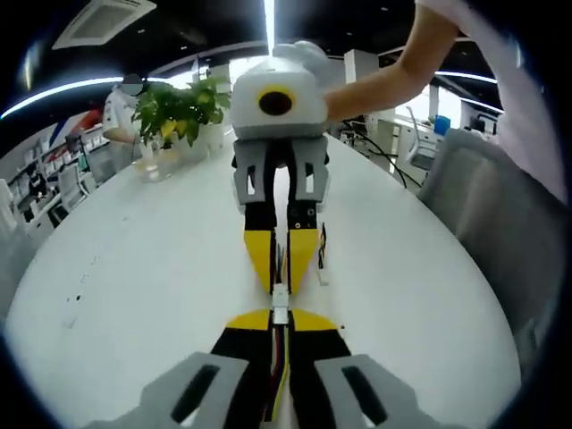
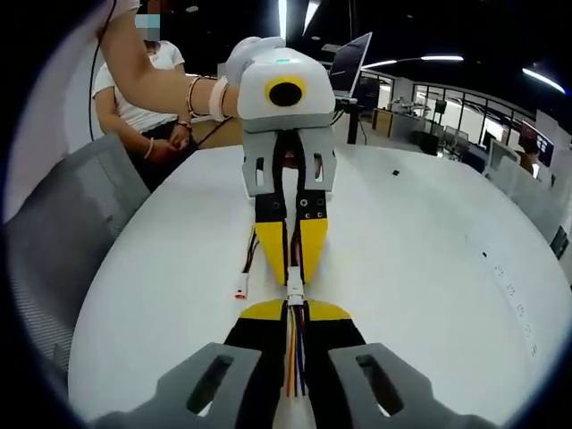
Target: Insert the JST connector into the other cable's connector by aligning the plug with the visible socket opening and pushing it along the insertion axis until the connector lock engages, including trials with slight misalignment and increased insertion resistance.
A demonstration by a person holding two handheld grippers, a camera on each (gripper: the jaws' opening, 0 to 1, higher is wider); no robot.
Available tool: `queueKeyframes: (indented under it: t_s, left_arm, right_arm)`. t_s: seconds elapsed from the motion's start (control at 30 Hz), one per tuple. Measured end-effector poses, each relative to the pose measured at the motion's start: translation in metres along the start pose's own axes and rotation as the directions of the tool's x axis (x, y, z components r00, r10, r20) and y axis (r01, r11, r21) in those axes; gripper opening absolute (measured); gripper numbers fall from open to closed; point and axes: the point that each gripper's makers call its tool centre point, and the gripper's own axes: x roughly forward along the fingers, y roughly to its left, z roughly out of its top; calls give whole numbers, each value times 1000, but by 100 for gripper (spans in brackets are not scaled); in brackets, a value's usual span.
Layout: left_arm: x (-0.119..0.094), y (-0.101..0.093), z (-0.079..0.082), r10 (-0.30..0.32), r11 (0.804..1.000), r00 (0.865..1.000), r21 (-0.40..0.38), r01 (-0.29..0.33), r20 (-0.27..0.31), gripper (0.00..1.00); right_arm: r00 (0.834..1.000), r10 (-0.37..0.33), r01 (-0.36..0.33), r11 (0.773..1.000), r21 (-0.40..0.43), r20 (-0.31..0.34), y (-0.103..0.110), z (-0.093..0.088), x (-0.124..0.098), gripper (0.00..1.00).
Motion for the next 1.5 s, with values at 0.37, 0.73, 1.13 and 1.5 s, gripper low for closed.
queueKeyframes:
  t_s: [0.37,0.73,1.13,1.5]
  left_arm:
    - [0,5,-3,15,1000,1000,-2,-15,-5,0]
    - [4,11,-8,50,999,999,-23,-49,16,0]
    - [13,15,-21,57,998,998,-20,-57,-4,0]
    - [18,14,-27,58,997,998,-42,-59,-20,0]
  right_arm:
    - [1000,-10,10,1000,15,12,-5,1,3,2]
    - [999,-32,32,999,-13,28,-11,-2,5,3]
    - [999,-39,39,999,1,14,-13,-13,12,3]
    - [999,-42,42,999,35,13,-13,-18,16,4]
